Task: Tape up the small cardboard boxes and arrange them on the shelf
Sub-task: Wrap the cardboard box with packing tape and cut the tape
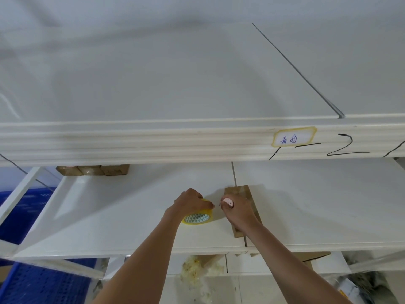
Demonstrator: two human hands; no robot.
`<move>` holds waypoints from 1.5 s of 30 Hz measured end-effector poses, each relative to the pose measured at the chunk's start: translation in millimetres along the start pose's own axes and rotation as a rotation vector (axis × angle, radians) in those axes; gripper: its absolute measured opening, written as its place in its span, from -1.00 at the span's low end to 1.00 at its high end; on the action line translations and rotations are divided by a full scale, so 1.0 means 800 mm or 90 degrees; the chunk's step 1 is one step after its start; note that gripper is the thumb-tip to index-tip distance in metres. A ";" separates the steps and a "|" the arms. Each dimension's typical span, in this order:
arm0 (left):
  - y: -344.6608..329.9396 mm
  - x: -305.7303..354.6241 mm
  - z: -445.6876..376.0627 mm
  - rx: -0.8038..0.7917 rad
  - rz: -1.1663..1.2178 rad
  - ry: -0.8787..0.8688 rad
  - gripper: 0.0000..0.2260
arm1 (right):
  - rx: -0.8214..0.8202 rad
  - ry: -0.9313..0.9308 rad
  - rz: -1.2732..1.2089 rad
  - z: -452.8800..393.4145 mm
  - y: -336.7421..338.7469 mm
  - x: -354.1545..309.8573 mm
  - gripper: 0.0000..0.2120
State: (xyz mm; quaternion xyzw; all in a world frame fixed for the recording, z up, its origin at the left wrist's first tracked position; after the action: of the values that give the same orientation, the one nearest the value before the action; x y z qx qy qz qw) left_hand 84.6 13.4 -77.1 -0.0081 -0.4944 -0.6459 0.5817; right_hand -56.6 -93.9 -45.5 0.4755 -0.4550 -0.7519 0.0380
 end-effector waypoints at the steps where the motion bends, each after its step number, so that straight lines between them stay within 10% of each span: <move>1: 0.000 0.000 0.000 -0.001 0.001 -0.001 -0.60 | -0.001 -0.004 -0.003 0.000 0.000 0.001 -0.85; 45: -0.012 0.010 -0.002 -0.072 0.078 -0.052 -0.70 | -0.072 0.088 0.039 -0.001 -0.013 0.002 -0.80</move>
State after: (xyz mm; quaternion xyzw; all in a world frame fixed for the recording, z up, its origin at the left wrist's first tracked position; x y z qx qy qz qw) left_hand 75.5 5.0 -79.1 -0.0974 -0.4786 -0.6354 0.5981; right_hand -53.2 -89.1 -53.9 0.5093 -0.4222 -0.7404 0.1191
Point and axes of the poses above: each hand's wrist, its own z-axis away from the middle knuckle, its own y-axis out of the back of the hand, x = y × z, the point moved 10 cm from there along -z, towards the middle knuckle, and after that the axes turned 4 degrees about z, right-handed, at the moved point
